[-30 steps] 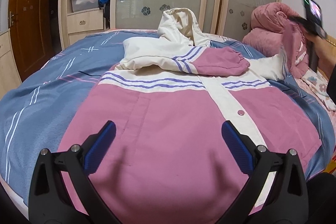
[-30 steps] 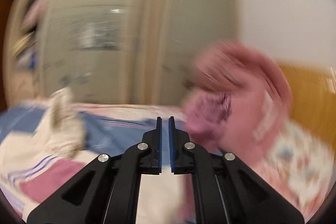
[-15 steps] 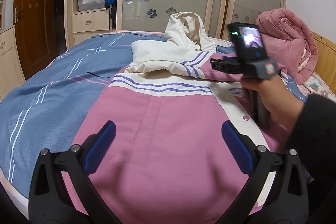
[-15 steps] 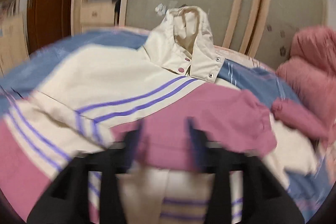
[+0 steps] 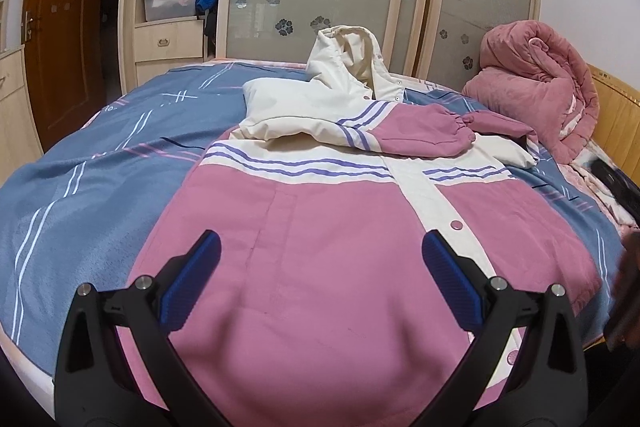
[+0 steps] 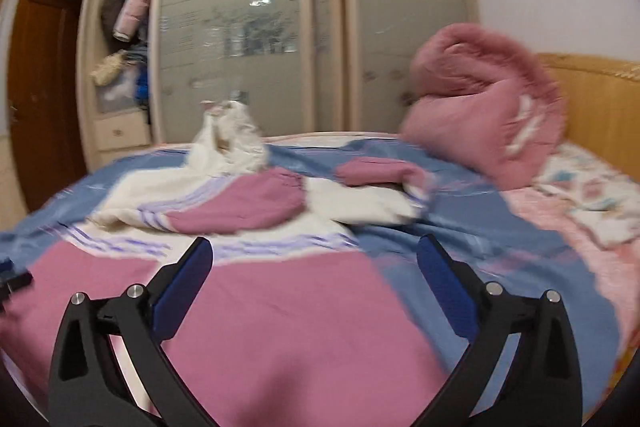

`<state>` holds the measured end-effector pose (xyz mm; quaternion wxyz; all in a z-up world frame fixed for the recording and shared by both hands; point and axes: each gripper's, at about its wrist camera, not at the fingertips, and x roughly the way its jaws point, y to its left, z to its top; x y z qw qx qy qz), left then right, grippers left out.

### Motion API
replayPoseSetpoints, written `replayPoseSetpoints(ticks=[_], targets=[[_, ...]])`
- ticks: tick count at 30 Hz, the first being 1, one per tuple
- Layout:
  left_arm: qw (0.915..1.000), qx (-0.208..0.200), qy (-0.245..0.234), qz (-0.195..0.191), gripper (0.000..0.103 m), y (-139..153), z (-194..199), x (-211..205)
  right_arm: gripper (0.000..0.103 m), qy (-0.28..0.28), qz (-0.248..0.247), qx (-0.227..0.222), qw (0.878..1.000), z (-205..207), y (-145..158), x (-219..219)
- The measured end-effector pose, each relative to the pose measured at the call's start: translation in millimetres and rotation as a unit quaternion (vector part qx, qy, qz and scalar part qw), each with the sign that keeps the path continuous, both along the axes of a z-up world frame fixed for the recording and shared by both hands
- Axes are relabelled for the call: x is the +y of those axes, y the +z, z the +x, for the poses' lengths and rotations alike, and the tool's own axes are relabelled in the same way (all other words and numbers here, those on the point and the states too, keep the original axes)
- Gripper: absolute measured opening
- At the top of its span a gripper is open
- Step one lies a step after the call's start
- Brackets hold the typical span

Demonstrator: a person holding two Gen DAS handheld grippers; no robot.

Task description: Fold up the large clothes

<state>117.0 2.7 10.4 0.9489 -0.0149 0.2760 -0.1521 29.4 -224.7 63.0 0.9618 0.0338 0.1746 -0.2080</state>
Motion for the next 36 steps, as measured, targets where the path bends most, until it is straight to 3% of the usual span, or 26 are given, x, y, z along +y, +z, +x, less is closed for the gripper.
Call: replayPoseSetpoints(ticks=[4, 7, 20, 36], targets=[[0.9999, 0.004, -0.004, -0.009, 0.101, 1, -3, -1, 0.102, -0.017, 0.007, 0.033, 0.999, -12, -20, -7], [0.9999, -0.006, -0.011, -0.007, 0.101, 5, -10, -4, 0.102, -0.013, -0.023, 0.051, 0.998, -9, -24, -3], [0.9998, 0.0, -0.003, 0.018, 0.101, -6, -10, -9, 0.102, -0.009, -0.009, 0.046, 0.999, -8, -25, -9], [1.0, -0.001, -0.005, 0.005, 0.101, -1, -10, -5, 0.102, -0.009, -0.011, 0.056, 0.998, -2, -29, -4]])
